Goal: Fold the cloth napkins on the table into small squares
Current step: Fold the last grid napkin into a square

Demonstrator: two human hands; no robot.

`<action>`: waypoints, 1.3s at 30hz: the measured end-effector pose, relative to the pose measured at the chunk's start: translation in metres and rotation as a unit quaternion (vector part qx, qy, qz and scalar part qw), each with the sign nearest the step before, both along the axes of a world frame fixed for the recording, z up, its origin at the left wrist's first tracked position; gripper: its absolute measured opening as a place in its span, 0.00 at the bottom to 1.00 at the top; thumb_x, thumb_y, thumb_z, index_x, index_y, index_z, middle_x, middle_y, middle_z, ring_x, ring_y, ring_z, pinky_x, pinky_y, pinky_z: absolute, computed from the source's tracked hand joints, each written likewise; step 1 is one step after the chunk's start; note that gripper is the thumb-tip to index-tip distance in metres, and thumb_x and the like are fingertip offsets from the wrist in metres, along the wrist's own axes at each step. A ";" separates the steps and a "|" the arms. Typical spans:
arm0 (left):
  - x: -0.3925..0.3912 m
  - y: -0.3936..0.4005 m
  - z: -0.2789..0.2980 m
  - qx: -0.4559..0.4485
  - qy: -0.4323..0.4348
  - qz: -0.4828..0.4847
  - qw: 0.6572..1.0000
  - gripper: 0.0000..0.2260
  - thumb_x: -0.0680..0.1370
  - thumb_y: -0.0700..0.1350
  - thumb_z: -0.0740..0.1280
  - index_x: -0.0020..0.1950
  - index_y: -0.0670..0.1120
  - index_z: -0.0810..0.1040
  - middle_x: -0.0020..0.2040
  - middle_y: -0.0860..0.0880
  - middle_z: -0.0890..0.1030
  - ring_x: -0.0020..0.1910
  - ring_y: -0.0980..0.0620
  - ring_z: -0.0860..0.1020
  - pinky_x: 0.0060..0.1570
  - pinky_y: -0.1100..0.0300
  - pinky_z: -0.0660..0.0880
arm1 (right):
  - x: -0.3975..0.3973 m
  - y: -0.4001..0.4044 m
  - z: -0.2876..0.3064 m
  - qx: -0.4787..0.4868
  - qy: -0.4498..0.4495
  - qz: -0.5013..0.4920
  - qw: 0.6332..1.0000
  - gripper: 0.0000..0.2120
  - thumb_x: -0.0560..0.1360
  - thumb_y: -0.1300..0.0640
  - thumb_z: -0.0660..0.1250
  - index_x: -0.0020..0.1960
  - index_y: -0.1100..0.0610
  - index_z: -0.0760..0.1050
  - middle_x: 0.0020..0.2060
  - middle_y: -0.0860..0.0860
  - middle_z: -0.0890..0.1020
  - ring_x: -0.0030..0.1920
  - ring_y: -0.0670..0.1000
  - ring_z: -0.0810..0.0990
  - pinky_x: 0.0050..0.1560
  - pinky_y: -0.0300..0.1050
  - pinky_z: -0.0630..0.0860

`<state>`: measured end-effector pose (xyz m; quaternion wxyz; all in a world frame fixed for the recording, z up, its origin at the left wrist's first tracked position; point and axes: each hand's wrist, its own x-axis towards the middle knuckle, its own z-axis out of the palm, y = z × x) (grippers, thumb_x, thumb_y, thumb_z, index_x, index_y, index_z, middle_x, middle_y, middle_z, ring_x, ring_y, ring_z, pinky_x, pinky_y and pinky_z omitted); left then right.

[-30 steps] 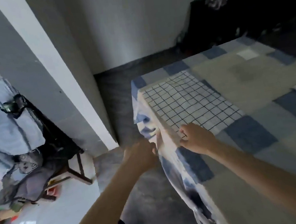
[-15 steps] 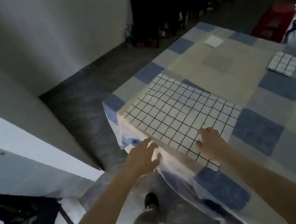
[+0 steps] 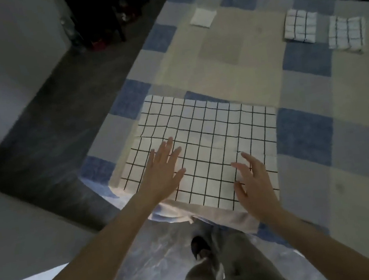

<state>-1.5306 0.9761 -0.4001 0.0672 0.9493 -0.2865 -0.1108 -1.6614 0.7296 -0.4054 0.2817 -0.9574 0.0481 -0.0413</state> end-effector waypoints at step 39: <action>0.157 0.083 -0.033 -0.131 0.054 -0.082 0.986 0.29 0.73 0.62 0.63 0.67 0.47 0.76 0.71 0.52 0.71 0.68 0.55 0.69 0.67 0.54 0.65 | 0.021 -0.085 -0.021 -0.095 0.132 -0.139 0.977 0.27 0.71 0.52 0.74 0.67 0.59 0.73 0.67 0.56 0.72 0.64 0.57 0.74 0.63 0.52 0.72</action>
